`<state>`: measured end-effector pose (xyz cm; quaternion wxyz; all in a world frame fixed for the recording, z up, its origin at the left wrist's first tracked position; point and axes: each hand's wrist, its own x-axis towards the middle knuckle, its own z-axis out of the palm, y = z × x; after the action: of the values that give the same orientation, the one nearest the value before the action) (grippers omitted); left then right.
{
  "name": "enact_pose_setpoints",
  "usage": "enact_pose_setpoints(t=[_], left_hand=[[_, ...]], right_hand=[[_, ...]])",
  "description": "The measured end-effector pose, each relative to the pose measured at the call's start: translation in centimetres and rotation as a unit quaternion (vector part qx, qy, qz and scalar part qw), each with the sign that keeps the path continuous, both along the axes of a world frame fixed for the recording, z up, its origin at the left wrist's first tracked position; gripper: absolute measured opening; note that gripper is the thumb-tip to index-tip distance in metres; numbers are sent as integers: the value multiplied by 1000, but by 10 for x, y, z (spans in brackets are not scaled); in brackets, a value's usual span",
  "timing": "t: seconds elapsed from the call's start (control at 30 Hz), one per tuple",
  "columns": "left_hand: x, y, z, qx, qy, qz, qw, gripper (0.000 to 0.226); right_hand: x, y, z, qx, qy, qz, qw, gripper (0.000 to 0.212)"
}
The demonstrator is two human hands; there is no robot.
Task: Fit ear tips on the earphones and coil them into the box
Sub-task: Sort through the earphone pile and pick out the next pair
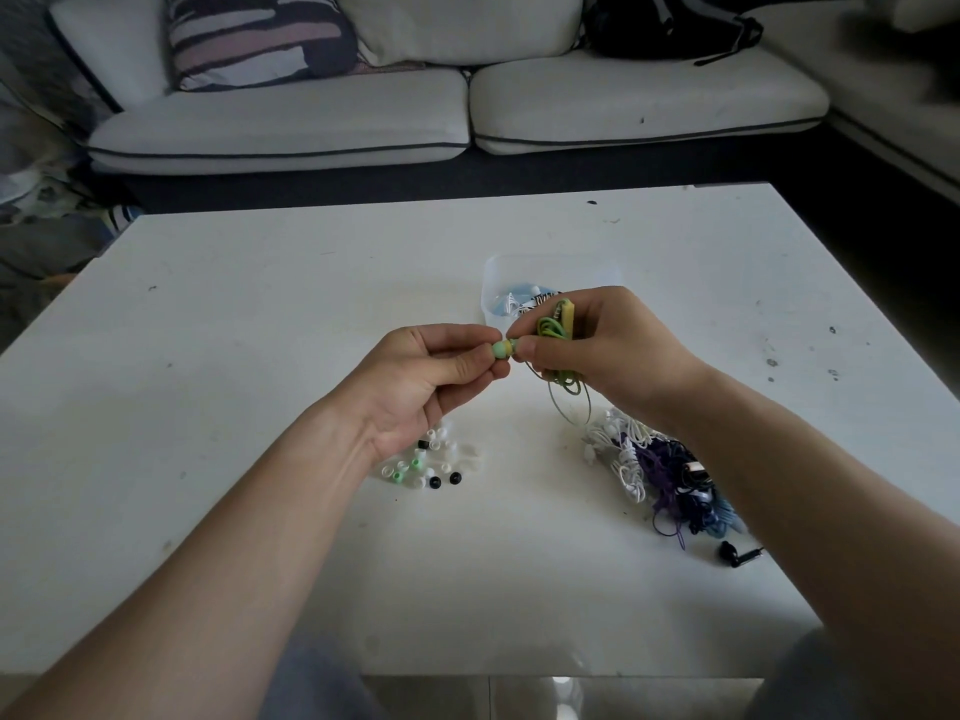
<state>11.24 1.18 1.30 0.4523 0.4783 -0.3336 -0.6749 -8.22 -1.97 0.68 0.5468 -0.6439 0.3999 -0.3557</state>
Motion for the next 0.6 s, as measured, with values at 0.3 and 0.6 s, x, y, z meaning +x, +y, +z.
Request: enact_pose_setpoints(t=[0.3,0.6], left_hand=[[0,0,0,-8,-6,4,1000,16],[-1,-1,-3,-12,-4,0,1000,16]], right_hand=[[0,1,1,12,-11,-3,1000,5],[0,1,0,50,-39,12,998,9]])
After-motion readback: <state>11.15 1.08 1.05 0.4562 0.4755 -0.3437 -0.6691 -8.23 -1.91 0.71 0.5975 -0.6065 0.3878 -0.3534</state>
